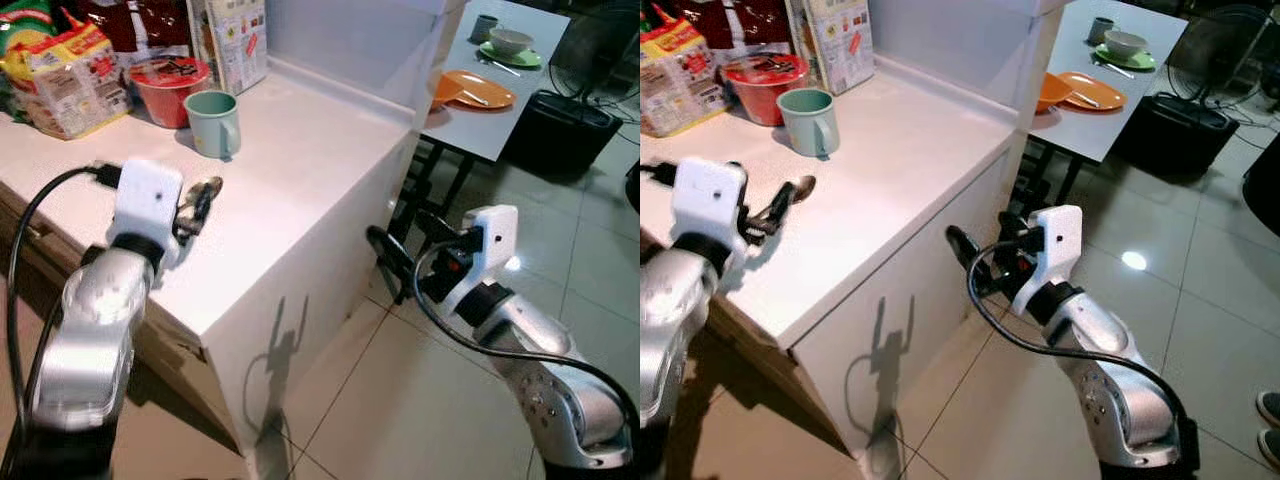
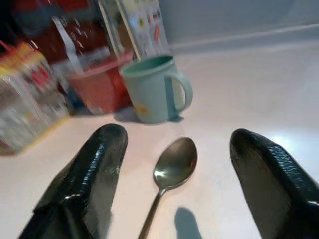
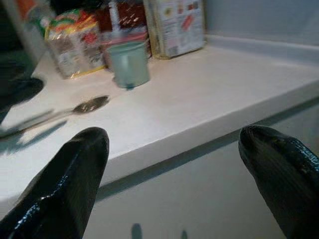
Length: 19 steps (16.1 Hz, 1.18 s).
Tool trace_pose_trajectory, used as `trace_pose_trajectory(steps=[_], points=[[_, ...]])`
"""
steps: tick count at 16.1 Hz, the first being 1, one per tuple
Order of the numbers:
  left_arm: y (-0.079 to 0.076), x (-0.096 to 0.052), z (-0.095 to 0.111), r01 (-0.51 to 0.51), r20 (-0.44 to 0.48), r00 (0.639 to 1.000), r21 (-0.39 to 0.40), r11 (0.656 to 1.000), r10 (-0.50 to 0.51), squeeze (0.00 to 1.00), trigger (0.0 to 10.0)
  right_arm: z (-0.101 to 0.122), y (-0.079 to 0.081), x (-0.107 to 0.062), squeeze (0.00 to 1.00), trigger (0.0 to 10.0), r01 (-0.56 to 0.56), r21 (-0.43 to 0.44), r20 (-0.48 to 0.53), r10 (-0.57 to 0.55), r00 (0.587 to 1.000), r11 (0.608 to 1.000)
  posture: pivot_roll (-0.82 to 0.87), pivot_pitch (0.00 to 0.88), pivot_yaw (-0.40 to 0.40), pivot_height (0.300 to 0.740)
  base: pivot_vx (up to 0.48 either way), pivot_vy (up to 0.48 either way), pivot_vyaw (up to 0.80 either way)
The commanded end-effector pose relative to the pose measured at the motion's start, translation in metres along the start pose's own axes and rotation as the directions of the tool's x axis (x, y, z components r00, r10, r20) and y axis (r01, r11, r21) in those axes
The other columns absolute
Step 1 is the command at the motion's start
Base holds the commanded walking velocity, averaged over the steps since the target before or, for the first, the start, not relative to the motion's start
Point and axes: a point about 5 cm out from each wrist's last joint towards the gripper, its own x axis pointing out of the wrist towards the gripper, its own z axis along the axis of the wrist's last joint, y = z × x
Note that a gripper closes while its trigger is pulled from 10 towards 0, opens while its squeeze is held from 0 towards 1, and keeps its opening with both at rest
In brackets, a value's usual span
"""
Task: Setting the table
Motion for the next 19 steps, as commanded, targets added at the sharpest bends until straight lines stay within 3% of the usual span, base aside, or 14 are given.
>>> trace_pose_trajectory(steps=[1,3,5,9,12,15,19], points=[[0.000,0.013,-0.005,0.092,-0.063,0.993,-0.093,0.991,-0.098,1.00,10.0,-0.003,0.003,0.005,0.00,10.0,-0.063,-0.024,-0.057,0.061,0.996,0.998,0.10,0.000,-0.069,0.740,0.000,0.000,0.00],[-0.002,0.021,-0.007,0.162,-0.078,0.982,-0.134,0.978,-0.174,1.00,10.0,-0.005,0.005,0.007,0.00,10.0,-0.094,-0.023,-0.079,0.092,0.993,0.995,0.10,0.000,-0.068,0.740,0.000,0.000,0.00],[0.003,0.034,-0.018,0.212,-0.140,0.963,-0.121,0.970,-0.229,1.00,10.0,-0.010,0.013,0.008,0.00,10.0,-0.183,-0.058,-0.150,0.173,0.973,0.981,0.09,0.000,-0.058,0.740,0.000,0.000,0.00],[0.009,0.047,-0.024,0.253,-0.198,0.940,-0.134,0.958,-0.276,1.00,10.0,-0.012,0.016,0.010,0.00,10.0,-0.228,-0.073,-0.189,0.211,0.959,0.971,0.09,0.000,-0.056,0.740,0.000,0.000,0.00],[0.015,0.056,-0.034,0.228,-0.254,0.932,-0.143,0.963,-0.258,1.00,10.0,-0.011,0.019,0.013,0.00,10.0,-0.255,-0.078,-0.196,0.236,0.952,0.964,0.09,0.000,-0.058,0.740,0.000,0.000,0.00],[0.020,0.059,-0.037,0.175,-0.272,0.933,-0.234,0.956,-0.237,1.00,10.0,-0.011,0.019,0.013,0.00,10.0,-0.268,-0.075,-0.190,0.250,0.949,0.961,0.08,0.000,-0.061,0.740,0.000,0.000,0.00],[0.025,0.061,-0.037,0.150,-0.294,0.928,-0.268,0.952,-0.229,1.00,10.0,-0.012,0.021,0.011,0.00,10.0,-0.284,-0.070,-0.195,0.266,0.944,0.956,0.08,0.000,-0.064,0.740,0.000,0.000,0.00]])
